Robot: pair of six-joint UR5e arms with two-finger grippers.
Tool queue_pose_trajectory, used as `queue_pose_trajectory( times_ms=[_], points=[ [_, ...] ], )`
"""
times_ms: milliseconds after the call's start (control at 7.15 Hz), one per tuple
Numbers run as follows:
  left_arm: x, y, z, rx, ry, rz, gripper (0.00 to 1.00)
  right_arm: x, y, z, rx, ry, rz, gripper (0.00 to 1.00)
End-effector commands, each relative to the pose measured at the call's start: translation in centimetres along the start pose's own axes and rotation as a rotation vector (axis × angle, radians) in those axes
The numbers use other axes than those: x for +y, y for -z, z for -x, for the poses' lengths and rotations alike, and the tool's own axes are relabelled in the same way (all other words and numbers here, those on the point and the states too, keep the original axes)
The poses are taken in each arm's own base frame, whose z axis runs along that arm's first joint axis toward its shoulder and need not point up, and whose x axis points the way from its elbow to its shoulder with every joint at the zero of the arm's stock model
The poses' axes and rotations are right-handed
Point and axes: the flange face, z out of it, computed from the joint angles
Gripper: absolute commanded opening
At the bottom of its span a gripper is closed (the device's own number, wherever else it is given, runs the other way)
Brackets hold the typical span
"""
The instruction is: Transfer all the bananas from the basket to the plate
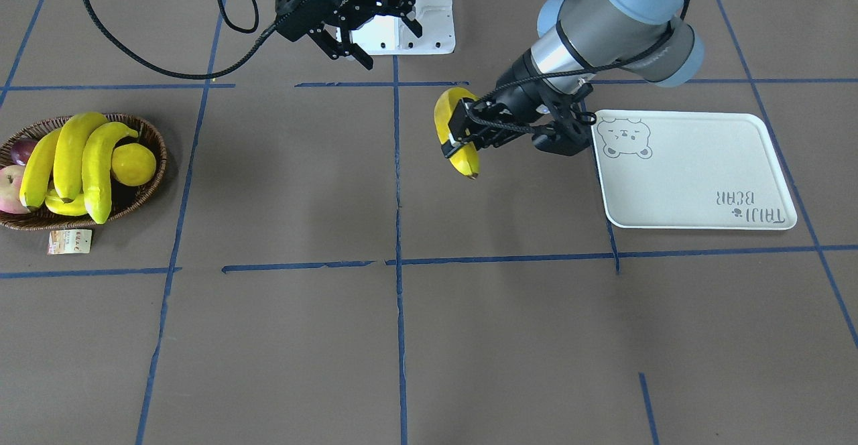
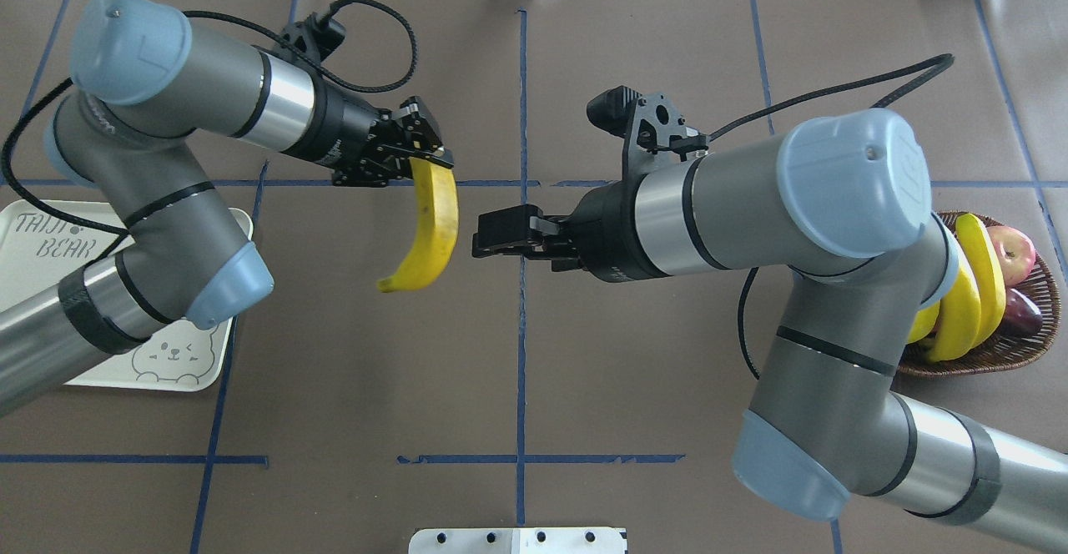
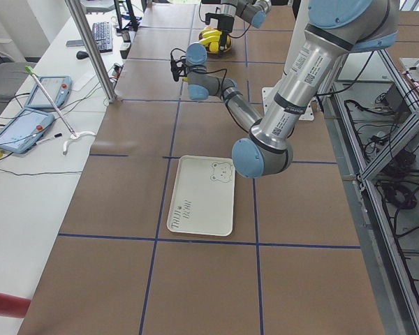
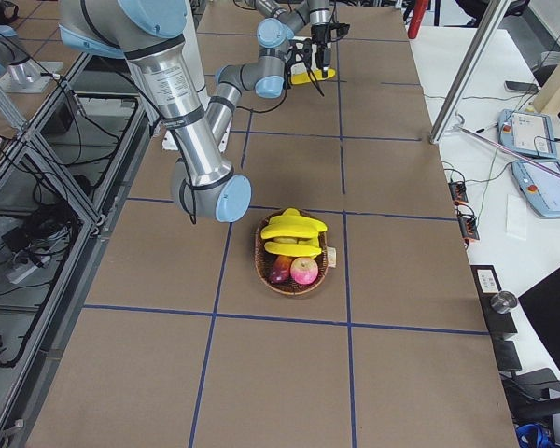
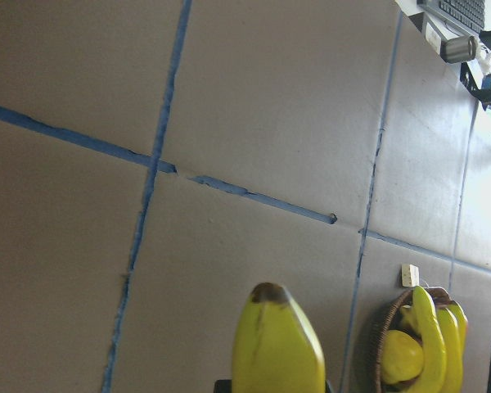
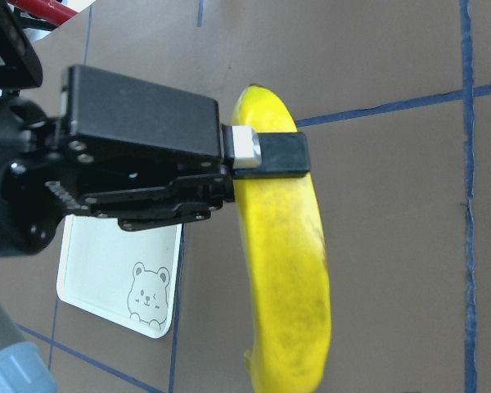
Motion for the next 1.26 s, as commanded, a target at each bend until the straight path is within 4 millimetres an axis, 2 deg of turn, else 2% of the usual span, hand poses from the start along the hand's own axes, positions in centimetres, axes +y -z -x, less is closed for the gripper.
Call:
queue_pose_trajectory(
  times_ms=[0,140,280,420,560,700,840,1120],
  points=[
    [-6.9,5.9,6.8,-0.149,0.005,-0.069,0.00,-2.0,2.3,-3.1,0.042,-0.021,-0.060,1.00],
    [-6.8,7.5,14.5,-0.230,0.005,-0.072,0.00,-3.3,3.0,-4.5,0.070,-0.036,-0.087,1.00],
    [-7.4,9.5,21.2,-0.307,-0.011,-0.082,0.00,-4.6,3.7,-5.6,0.104,-0.054,-0.112,1.00],
    [-8.1,12.5,28.5,-0.389,-0.013,-0.094,0.00,-4.8,3.8,-6.4,0.121,-0.062,-0.120,1.00],
    [-9.4,14.6,34.0,-0.455,-0.028,-0.101,0.00,-4.9,3.9,-7.3,0.136,-0.069,-0.123,1.00],
    [-11.0,15.1,38.0,-0.510,-0.008,-0.109,0.00,-5.1,4.1,-7.9,0.145,-0.073,-0.124,1.00],
    [-11.4,14.8,40.4,-0.541,0.018,-0.105,0.00,-5.2,4.2,-7.9,0.145,-0.075,-0.131,1.00],
    [-12.1,14.5,43.2,-0.589,0.041,-0.122,0.00,-5.3,4.2,-8.0,0.147,-0.075,-0.132,1.00]
  ],
)
